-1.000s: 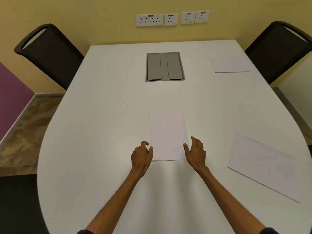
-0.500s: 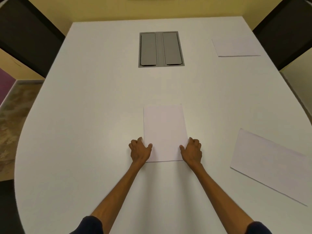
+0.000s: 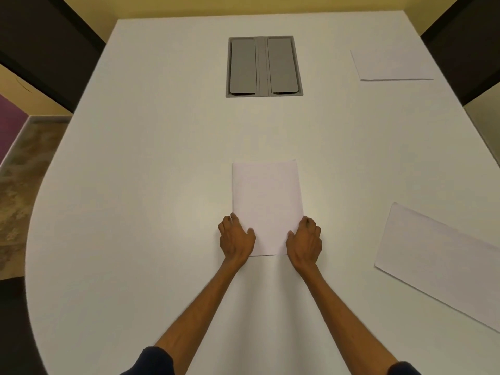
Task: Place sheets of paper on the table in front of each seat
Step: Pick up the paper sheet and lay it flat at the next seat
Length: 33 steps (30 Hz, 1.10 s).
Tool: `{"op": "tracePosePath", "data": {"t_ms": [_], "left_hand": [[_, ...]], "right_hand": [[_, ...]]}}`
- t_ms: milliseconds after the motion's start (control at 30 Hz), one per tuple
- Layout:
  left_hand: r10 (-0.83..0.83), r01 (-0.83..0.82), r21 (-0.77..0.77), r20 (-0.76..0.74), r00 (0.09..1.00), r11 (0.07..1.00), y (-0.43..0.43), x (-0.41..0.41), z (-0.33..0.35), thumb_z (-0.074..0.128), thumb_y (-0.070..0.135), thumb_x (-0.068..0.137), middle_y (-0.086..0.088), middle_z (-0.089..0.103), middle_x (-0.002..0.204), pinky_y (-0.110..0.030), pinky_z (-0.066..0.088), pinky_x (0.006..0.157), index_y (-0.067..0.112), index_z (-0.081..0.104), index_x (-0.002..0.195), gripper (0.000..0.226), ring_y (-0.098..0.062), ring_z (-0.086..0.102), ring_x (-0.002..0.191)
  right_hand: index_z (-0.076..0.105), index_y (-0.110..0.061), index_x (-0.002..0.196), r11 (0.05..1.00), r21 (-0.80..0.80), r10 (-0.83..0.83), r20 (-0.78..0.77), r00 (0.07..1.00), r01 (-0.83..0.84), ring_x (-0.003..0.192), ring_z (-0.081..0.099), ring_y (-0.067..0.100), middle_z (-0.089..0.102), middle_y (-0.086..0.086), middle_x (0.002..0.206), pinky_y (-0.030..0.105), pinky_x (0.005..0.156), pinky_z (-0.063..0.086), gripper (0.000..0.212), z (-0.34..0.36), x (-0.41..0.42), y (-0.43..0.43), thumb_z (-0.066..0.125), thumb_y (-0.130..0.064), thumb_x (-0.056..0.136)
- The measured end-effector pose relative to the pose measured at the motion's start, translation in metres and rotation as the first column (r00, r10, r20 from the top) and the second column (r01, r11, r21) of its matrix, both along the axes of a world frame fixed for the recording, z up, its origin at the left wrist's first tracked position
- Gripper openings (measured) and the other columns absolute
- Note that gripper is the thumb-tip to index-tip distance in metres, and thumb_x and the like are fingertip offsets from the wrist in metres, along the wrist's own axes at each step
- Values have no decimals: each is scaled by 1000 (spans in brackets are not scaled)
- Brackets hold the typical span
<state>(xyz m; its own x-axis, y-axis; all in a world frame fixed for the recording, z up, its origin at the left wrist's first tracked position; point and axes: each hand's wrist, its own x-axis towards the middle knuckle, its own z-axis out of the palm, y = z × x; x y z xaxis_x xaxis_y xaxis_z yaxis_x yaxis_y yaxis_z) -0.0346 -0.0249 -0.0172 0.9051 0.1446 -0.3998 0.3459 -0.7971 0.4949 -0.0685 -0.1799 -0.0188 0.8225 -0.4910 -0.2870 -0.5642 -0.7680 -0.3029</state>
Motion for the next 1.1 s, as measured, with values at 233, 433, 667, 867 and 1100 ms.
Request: {"op": "tracePosePath", "data": {"t_ms": [233, 433, 667, 867, 1100], "left_hand": [[151, -150, -19, 105, 983, 988, 1, 2, 4, 60, 21, 94, -11, 48, 137, -40, 46, 95, 6, 53, 131, 41, -27, 43, 129], [266, -260, -79, 76, 961, 962, 9, 14, 7, 56, 27, 98, -16, 60, 126, -44, 45, 96, 2, 60, 125, 37, -33, 51, 122], [399, -370, -332, 23, 917, 868, 12, 9, 22, 58, 32, 98, -15, 58, 135, -43, 45, 106, 2, 55, 133, 46, -34, 53, 127], [413, -286, -539, 128, 902, 792, 22, -6, 57, 62, 26, 96, 5, 40, 60, -21, 33, 53, 16, 40, 63, 40, -17, 41, 60], [417, -194, -644, 213, 884, 740, 39, -31, 121, 56, 23, 99, -4, 38, 62, -24, 30, 56, 10, 42, 66, 39, -15, 34, 58]], "right_hand": [[52, -15, 133, 993, 54, -107, 132, 985, 101, 121, 47, 24, 51, 5, 133, 39, 93, 35, 45, -6, -1, -2, 62, -21, 90], [73, -17, 98, 913, 231, -380, 175, 908, 338, 104, 58, 25, 71, 4, 104, 39, 88, 36, 13, -6, 9, -9, 66, -22, 89], [74, -15, 96, 770, 485, -534, 136, 834, 414, 88, 65, 23, 74, 2, 103, 39, 91, 50, 16, 14, 7, -19, 66, -26, 87], [74, -11, 100, 651, 666, -606, 168, 777, 364, 83, 62, 19, 72, 5, 98, 29, 78, 49, 17, 54, -7, -23, 69, -22, 87], [72, -9, 99, 621, 755, -577, 257, 775, 212, 91, 64, 20, 70, 4, 96, 29, 83, 49, 15, 122, -32, -13, 69, -19, 88]]}}
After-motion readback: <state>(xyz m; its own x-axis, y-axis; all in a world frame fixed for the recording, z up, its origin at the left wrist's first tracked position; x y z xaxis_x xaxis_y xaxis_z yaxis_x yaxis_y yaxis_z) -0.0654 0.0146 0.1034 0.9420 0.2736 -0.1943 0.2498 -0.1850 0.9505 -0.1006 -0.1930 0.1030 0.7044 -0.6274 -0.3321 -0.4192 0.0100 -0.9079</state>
